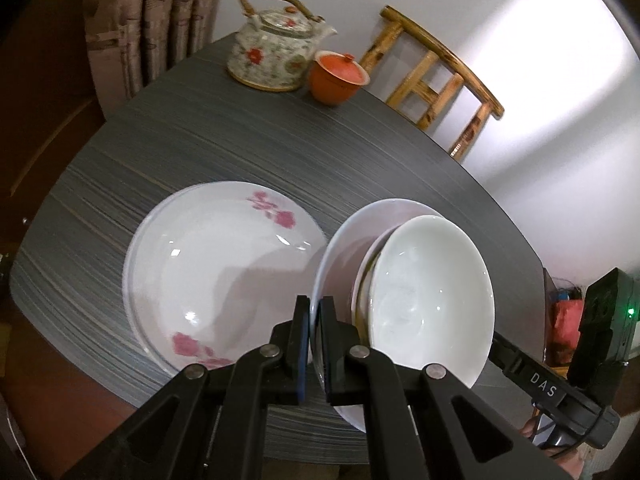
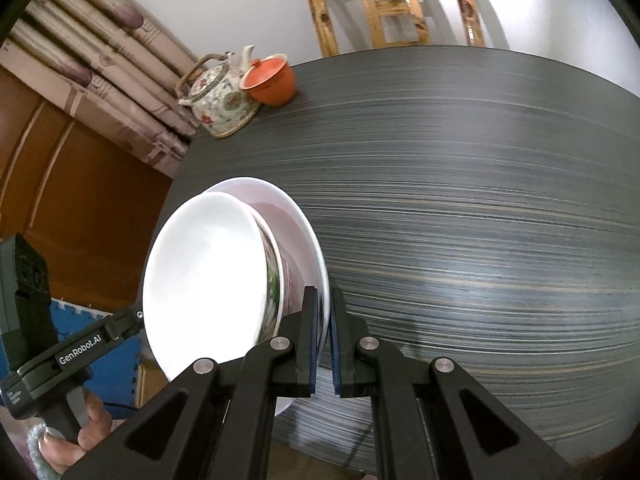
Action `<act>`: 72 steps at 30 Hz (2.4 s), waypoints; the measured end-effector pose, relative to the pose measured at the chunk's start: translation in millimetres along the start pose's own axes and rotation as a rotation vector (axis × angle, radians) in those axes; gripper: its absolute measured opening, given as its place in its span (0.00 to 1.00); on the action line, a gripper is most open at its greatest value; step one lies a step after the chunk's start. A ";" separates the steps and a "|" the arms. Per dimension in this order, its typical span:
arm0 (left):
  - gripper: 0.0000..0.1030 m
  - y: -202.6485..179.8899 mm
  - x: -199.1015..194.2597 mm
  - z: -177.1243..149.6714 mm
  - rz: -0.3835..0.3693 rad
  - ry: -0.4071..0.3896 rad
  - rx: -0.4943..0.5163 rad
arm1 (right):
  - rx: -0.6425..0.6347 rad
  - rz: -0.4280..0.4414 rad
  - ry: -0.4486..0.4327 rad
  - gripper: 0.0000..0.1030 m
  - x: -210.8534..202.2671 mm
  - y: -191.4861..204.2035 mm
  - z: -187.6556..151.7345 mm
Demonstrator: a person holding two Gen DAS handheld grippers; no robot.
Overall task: Organize plates and bowls
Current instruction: 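Carry the plate with its bowls using the left tool onto the flower plates, then lower the plate onto the flower plate stack and open the left tool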
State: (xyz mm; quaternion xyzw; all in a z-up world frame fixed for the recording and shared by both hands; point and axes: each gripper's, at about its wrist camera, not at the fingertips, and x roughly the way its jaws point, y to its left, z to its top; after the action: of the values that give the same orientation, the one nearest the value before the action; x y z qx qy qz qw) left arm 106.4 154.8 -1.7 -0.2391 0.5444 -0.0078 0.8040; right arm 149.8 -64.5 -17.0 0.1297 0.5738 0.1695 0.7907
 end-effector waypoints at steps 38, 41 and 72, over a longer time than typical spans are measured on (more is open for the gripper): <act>0.04 106.1 7.8 22.5 0.095 0.030 -0.126 | -0.081 0.026 0.138 0.07 86.6 83.3 2.3; 0.04 107.4 8.7 21.7 0.098 0.031 -0.123 | -0.078 0.026 0.145 0.07 88.3 82.1 1.3; 0.27 100.8 -3.5 4.6 0.209 -0.029 -0.027 | -0.122 -0.031 0.090 0.39 76.5 79.6 -9.4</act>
State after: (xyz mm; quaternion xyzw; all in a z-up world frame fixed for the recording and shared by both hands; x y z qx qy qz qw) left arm 84.1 246.8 -36.9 -0.1918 0.5547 0.0871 0.8049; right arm 153.0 39.9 -54.1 0.0646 0.5992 0.1973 0.7732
